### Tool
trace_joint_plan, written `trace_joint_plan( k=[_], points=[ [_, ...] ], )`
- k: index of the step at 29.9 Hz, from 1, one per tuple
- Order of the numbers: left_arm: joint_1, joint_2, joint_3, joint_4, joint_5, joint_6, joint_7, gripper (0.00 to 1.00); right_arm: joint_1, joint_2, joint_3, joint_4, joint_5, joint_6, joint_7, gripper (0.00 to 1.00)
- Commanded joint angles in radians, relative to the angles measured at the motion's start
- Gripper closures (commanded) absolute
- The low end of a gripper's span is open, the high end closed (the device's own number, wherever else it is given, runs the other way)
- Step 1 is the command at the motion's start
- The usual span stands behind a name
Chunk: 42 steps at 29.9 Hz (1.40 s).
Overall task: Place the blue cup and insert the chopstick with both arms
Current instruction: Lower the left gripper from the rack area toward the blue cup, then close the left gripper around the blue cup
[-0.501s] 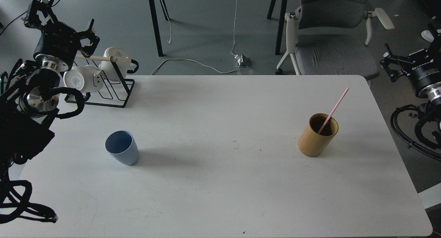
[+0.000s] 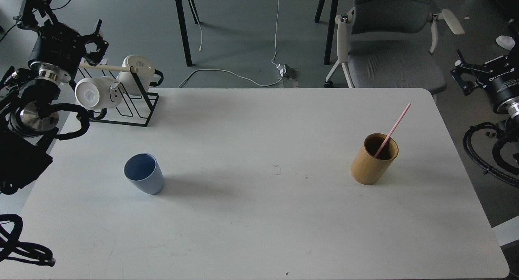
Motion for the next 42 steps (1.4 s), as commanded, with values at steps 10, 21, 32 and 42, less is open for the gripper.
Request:
trace_joint_plan(
  k=[10, 21, 32, 42],
  points=[
    [0.011, 0.515, 0.074, -0.664, 0.753, 0.033, 0.036, 0.01, -0.011, -0.07, 0.007, 0.07, 0.0, 0.0, 0.002, 0.0],
    [0.046, 0.692, 0.117, -0.809, 1.401, 0.031, 0.024, 0.08, -0.045, -0.07, 0.002, 0.073, -0.002, 0.0, 0.012, 0.0],
    [0.058, 0.567, 0.259, -0.74, 2.007, 0.134, 0.025, 0.19, -0.039, -0.066, -0.005, 0.027, -0.002, 0.0, 0.01, 0.0],
    [0.06, 0.435, 0.342, -0.596, 2.03, 0.142, 0.025, 0.29, -0.037, -0.072, -0.01, 0.025, -0.003, 0.0, 0.01, 0.0]
  ],
)
